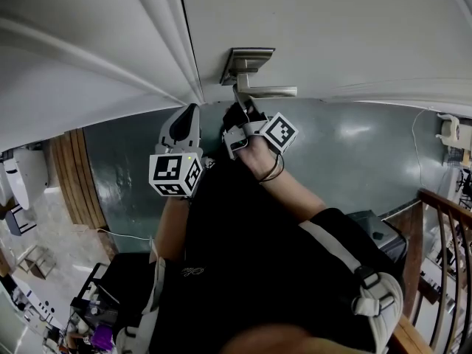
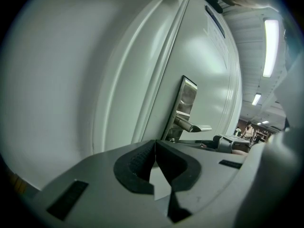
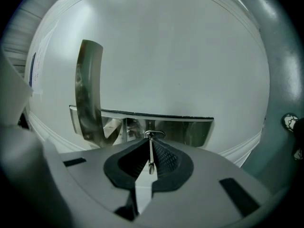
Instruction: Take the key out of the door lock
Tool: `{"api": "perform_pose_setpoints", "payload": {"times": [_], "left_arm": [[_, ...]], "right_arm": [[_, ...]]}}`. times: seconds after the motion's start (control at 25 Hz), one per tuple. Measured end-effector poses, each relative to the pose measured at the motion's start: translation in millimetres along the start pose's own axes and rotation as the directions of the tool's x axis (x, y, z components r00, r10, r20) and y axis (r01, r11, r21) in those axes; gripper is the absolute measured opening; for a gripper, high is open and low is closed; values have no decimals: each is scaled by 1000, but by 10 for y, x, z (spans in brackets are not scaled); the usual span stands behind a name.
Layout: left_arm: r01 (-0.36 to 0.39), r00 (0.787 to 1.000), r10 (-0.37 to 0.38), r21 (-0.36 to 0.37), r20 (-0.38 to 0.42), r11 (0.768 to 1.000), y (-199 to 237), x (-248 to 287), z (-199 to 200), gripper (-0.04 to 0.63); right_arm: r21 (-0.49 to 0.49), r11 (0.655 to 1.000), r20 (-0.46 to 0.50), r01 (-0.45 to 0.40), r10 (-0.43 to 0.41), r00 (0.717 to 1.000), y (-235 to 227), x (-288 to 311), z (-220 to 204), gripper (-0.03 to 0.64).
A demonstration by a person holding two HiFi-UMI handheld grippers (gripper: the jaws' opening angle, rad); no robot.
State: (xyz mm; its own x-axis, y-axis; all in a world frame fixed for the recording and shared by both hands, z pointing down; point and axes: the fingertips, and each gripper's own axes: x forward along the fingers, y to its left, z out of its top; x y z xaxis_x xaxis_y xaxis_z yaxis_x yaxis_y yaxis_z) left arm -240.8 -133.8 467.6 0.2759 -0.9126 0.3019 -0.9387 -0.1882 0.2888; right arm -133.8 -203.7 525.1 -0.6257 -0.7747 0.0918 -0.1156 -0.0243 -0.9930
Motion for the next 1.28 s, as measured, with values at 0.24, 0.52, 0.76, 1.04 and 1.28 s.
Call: {"api": "perform_pose_setpoints", "payload": {"times": [0.24, 0.52, 0.76, 1.04, 1.28], "left_arm": [[-2, 1000, 2, -4, 0, 1000, 13, -28, -47, 25], [7, 1000, -7, -4, -3, 1000, -27, -69, -97, 25], [12, 1000, -12, -7, -12, 1000, -44, -102, -165, 25], [11, 1000, -11, -4, -6, 1000, -4, -149, -133, 25], [21, 1000, -21, -2, -1, 1000, -29, -136, -110, 25]], "right_arm": [[-23, 1000, 2, -6, 6, 1000, -23, 10, 8, 29], [-16, 1000, 11, 2, -2, 1000, -43, 2, 31, 29], [-3, 1000, 28, 5, -5, 1000, -106, -78, 17, 28], [-42, 999, 26, -6, 7, 1000, -62, -75, -8, 29], [-62, 998, 26, 2, 0, 1000, -55, -50, 15, 29]]}}
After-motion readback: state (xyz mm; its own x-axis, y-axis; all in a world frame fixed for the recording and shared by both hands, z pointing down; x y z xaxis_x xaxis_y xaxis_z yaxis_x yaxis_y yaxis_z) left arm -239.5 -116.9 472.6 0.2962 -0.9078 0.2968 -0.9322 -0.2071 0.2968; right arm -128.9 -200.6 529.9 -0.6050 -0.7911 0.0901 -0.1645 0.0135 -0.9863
